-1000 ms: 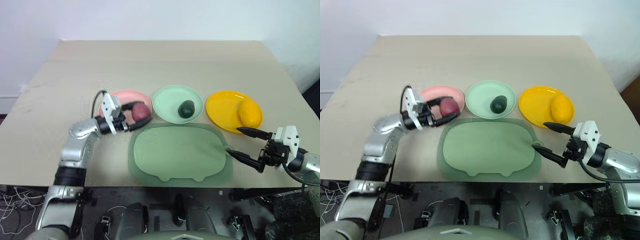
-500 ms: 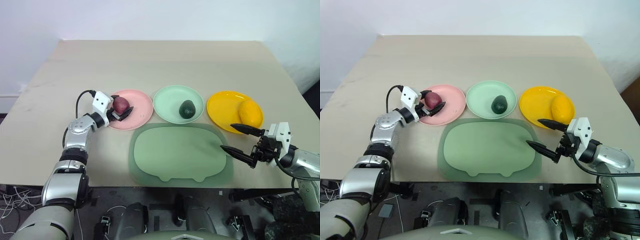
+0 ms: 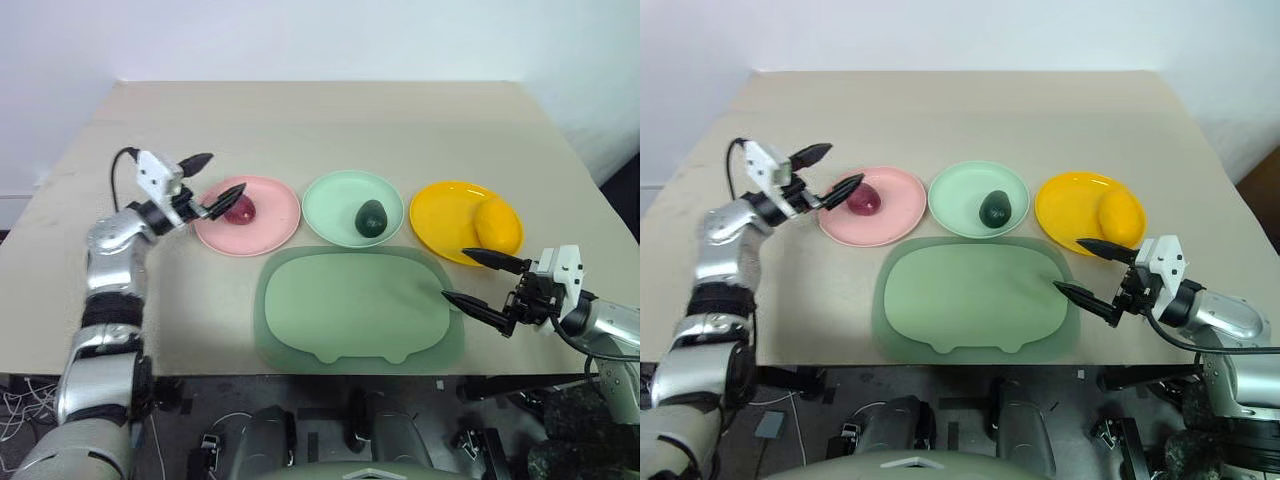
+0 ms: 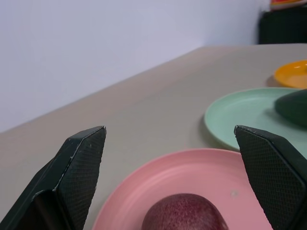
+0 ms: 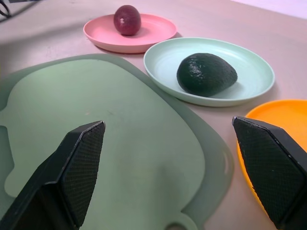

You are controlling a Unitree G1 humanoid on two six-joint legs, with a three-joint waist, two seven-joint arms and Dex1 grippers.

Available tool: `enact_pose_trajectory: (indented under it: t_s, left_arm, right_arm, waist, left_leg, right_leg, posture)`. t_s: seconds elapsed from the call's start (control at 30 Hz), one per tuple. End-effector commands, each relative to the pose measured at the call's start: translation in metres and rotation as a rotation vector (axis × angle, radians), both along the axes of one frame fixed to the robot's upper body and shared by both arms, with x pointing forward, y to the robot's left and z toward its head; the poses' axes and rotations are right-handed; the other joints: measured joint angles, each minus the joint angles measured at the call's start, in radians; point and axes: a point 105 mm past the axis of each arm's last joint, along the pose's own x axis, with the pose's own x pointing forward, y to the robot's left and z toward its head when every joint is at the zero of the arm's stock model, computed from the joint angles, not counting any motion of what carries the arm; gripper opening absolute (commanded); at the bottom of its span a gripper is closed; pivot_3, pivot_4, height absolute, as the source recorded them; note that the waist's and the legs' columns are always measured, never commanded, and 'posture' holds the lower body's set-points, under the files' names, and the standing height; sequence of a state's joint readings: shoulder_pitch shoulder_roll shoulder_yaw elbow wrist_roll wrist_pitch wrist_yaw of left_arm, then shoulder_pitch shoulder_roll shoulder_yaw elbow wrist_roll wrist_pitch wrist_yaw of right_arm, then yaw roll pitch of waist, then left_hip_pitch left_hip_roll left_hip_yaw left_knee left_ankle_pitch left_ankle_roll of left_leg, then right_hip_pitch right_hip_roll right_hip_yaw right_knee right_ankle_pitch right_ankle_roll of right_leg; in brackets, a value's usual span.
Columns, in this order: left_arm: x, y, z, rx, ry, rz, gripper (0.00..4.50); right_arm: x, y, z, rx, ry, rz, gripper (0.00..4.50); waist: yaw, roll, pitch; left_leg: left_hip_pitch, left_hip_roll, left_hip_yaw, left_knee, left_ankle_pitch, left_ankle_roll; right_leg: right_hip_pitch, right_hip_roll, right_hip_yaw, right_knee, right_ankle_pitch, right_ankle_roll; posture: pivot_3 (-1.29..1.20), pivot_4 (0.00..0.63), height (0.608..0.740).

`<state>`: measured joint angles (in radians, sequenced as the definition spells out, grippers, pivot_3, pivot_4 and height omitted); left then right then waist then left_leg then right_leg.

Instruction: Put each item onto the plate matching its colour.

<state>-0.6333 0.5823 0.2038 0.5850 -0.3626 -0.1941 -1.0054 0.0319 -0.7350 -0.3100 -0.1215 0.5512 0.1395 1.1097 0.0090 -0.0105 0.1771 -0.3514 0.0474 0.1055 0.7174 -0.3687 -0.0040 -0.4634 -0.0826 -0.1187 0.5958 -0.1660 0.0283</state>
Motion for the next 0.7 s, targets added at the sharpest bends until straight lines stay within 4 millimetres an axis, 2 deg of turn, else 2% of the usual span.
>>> enact_pose_trajectory:
  t_s: [0.03, 0.13, 0.23, 0.33, 0.43, 0.7]
  left_arm:
    - [-0.031, 0.021, 0.020, -0.001, -0.076, -0.020, 4.48]
    - [-0.055, 0.042, 0.007, 0.029, -0.016, -0.036, 4.48]
    - [-0.090, 0.070, -0.016, 0.075, 0.078, -0.024, 4.48]
    - [-0.108, 0.083, -0.030, 0.112, 0.131, 0.028, 4.48]
    - [-0.117, 0.093, -0.038, 0.096, 0.157, 0.073, 4.48]
    - [-0.121, 0.106, -0.049, 0.076, 0.162, 0.134, 4.48]
  right_arm:
    - [-0.001, -0.010, 0.010, -0.022, -0.034, -0.013, 4.50]
    - [-0.003, -0.016, 0.011, -0.038, -0.021, -0.017, 4.50]
    - [-0.006, -0.035, 0.018, -0.058, -0.022, -0.040, 4.50]
    - [-0.009, -0.048, 0.017, -0.080, -0.009, -0.055, 4.50]
    - [-0.009, -0.061, 0.015, -0.102, -0.007, -0.094, 4.50]
    - [-0.015, -0.088, 0.014, -0.134, 0.011, -0.151, 4.50]
  waist:
    - [0.001, 0.000, 0.000]
    - [0.002, 0.000, 0.000]
    - [0.001, 0.001, 0.000]
    - [0.004, 0.001, 0.000]
    - [0.013, 0.000, 0.000]
    - [0.015, 0.001, 0.000]
  left_leg:
    - [0.000, 0.000, 0.000, 0.000, 0.000, 0.000]
    - [0.000, 0.000, 0.000, 0.000, 0.000, 0.000]
    - [0.000, 0.001, 0.000, 0.000, 0.000, 0.000]
    - [0.000, 0.001, 0.000, -0.001, 0.000, 0.000]
    - [-0.001, 0.002, 0.000, -0.001, 0.000, 0.000]
    - [-0.001, 0.001, 0.000, -0.001, 0.000, 0.000]
  right_leg:
    - [0.000, 0.000, 0.000, 0.000, 0.000, 0.000]
    - [0.000, 0.000, 0.000, 0.000, 0.000, 0.000]
    - [-0.001, 0.000, 0.000, 0.000, 0.000, 0.000]
    - [-0.002, 0.000, 0.001, -0.001, 0.000, 0.000]
    - [-0.001, -0.001, 0.000, -0.001, -0.002, -0.002]
    - [-0.002, -0.001, 0.001, -0.001, -0.001, 0.000]
  posture:
    - [0.00, 0.150, 0.737]
    - [0.00, 0.150, 0.737]
    - [0.00, 0.150, 0.737]
    - [0.00, 0.150, 0.737]
    - [0.00, 0.150, 0.737]
    - [0.00, 0.150, 0.737]
